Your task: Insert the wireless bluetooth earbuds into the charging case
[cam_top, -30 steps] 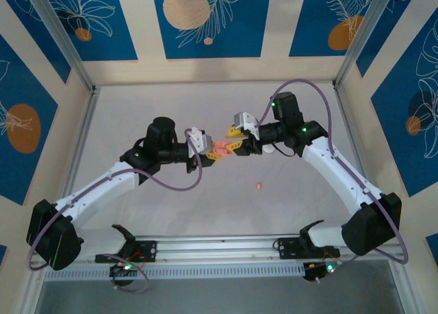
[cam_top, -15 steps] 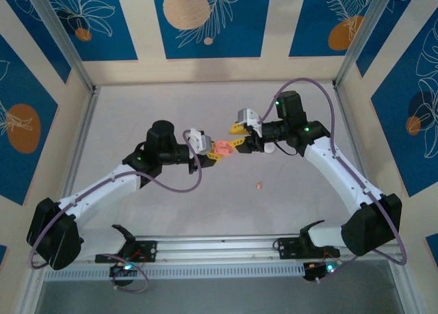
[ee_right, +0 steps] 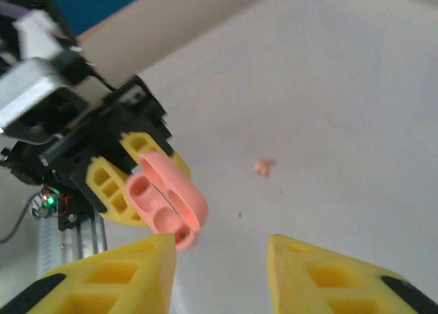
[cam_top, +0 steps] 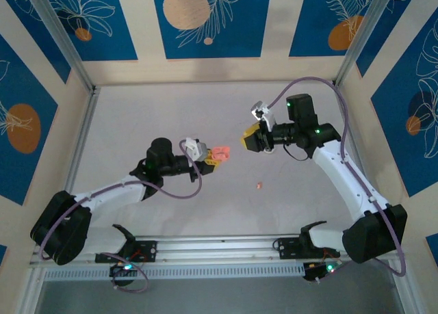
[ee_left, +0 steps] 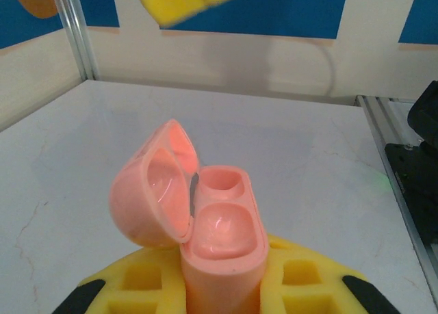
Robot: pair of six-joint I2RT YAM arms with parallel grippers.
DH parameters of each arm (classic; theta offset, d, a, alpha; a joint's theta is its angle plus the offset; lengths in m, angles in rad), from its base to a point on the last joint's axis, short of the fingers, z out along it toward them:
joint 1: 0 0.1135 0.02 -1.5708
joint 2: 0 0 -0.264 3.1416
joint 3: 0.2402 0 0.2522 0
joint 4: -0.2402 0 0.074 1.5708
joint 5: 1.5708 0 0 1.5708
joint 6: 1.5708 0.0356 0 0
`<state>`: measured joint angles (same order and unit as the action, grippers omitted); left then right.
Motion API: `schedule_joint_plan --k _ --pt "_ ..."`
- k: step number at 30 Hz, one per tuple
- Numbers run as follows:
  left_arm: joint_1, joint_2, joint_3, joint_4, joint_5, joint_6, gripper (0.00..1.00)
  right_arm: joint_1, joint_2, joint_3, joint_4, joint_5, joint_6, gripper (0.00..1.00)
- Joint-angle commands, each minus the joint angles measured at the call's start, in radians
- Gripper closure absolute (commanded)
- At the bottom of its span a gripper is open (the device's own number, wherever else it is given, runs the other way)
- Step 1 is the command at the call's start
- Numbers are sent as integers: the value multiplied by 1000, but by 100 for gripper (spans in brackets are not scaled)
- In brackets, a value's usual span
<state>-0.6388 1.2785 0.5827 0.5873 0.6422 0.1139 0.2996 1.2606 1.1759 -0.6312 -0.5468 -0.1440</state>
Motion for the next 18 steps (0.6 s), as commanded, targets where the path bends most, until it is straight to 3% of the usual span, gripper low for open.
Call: schedule_joint_plan --k 1,6,9,18 --pt "5 -10 -27 79 -22 -22 82 -10 53 -13 -237 176 271 63" --pt "5 -8 -45 98 -30 -32 81 -39 129 -104 -330 286 440 65" --pt "5 -4 -52 125 -26 -48 81 -58 179 -145 -315 288 485 65" --pt "5 5 -47 125 -26 -48 81 -56 371 -99 -221 270 446 64"
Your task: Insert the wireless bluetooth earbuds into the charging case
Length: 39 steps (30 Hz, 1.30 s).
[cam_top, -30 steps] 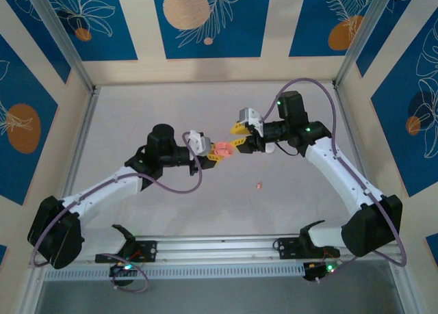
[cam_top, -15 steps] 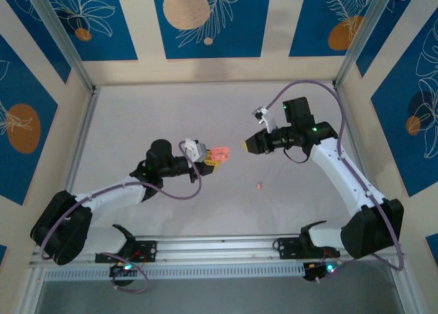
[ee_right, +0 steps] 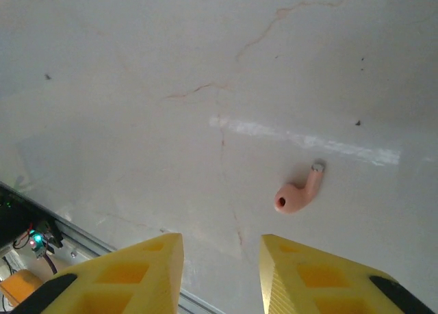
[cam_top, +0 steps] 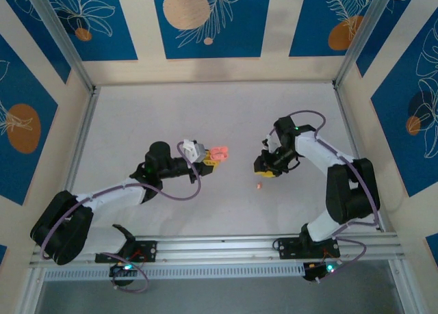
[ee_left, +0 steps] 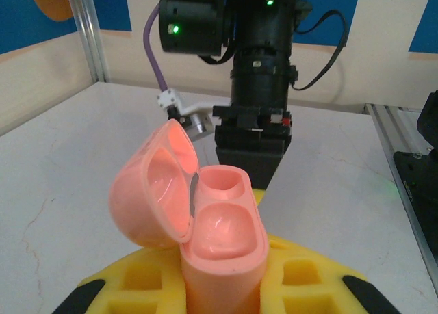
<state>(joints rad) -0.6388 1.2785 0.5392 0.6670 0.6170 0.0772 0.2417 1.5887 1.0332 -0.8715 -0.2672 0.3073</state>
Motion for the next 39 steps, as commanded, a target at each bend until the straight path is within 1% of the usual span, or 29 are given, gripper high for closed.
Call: schedule_joint_plan --k 1,5,10,16,31,35,39 --pt "5 7 -2 44 1 -11 81 5 62 56 21 -15 -16 64" --pt "5 4 11 11 7 -1 81 25 137 101 13 -26 -49 61" --pt "6 -12 18 -25 -6 19 81 46 200 114 16 -26 -60 61" --pt "5 -16 32 -66 -3 31 81 51 237 116 1 23 -63 59" --pt "5 -1 54 -80 7 35 81 63 212 54 -98 86 -60 58" --pt "5 -8 53 -87 7 35 81 78 184 70 -152 78 -64 58" --pt "5 -11 50 -89 6 32 81 78 140 124 -182 127 -72 56"
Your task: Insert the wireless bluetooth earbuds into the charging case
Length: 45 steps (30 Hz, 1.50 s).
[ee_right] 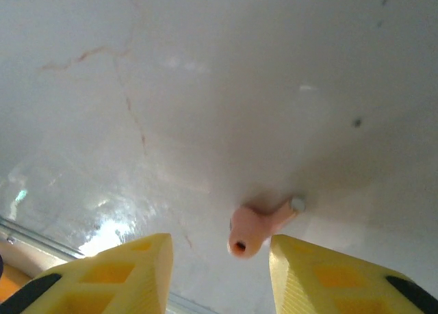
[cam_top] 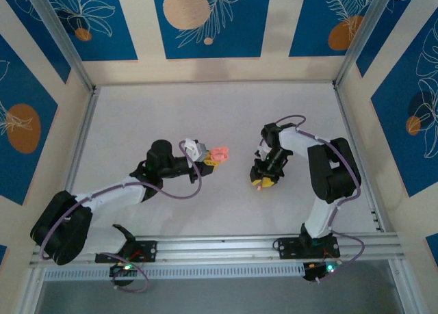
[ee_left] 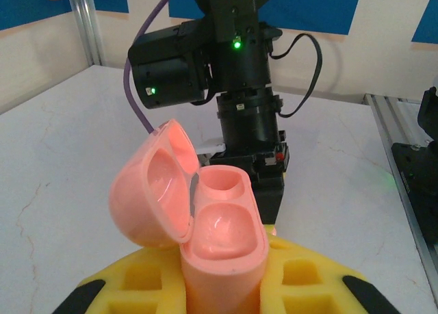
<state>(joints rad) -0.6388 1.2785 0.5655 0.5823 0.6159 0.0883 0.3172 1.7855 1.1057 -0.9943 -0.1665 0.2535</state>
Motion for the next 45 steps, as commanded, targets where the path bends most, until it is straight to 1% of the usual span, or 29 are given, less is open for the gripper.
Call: schedule_joint_plan --k 1,5,10,14,17,26,34,45 --pt "5 -11 22 -4 8 20 81 2 -56 66 -61 34 -24 56" --pt "5 -14 22 -2 7 19 81 0 -18 115 -34 25 -56 55" --pt "6 -30 18 -13 -7 22 81 9 62 129 10 -31 -54 54" --pt "5 -36 8 -9 -14 16 81 13 90 113 31 -33 -54 54" --pt "5 -37 9 -10 -15 15 81 13 101 96 31 -12 -53 54" --pt "5 -39 -9 15 -30 -13 81 13 95 23 12 19 -45 53" --pt "5 -60 -13 -11 -38 0 81 20 71 25 -57 38 -20 53" --pt "6 -76 -17 -22 -36 8 80 77 66 23 -95 27 24 53"
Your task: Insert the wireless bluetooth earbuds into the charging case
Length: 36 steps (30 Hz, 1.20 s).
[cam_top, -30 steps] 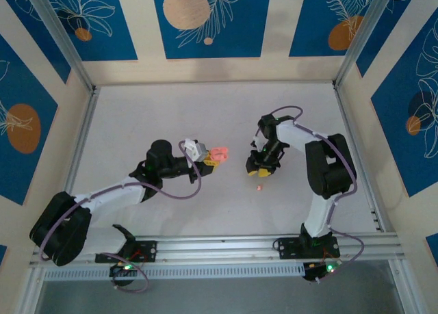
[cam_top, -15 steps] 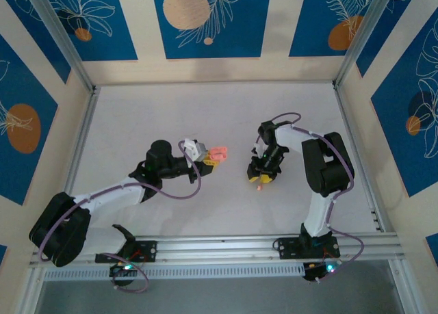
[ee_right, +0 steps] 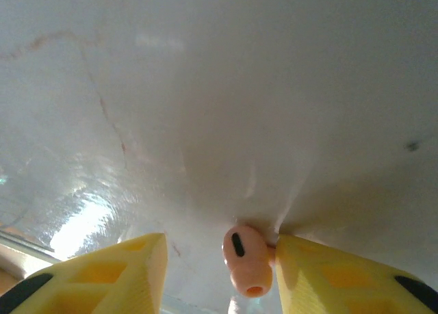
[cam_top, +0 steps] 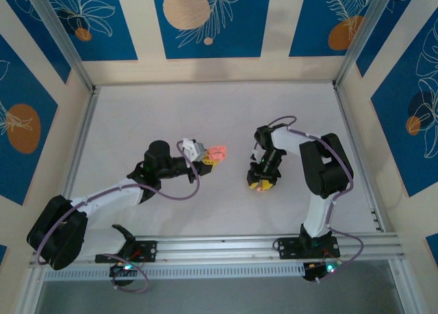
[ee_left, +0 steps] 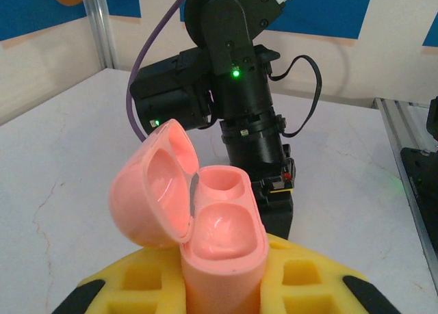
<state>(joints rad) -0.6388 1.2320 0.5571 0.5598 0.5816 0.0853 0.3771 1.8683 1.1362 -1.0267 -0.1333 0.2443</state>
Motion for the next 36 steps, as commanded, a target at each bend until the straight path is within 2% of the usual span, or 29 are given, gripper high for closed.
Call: schedule_joint_plan --k 1,9,19,23,36 --pt "5 -32 -10 -4 -4 14 81 22 -19 -6 -70 -7 40 53" --pt "6 -37 -11 -11 0 19 80 46 -33 -9 -103 -31 74 54" --pt "5 -33 0 -16 3 22 80 42 -87 100 -161 112 45 58" --pt "5 -34 3 -21 0 24 80 43 -64 114 -160 122 28 62" --pt "5 -29 15 -35 1 28 80 68 20 85 -124 107 11 65"
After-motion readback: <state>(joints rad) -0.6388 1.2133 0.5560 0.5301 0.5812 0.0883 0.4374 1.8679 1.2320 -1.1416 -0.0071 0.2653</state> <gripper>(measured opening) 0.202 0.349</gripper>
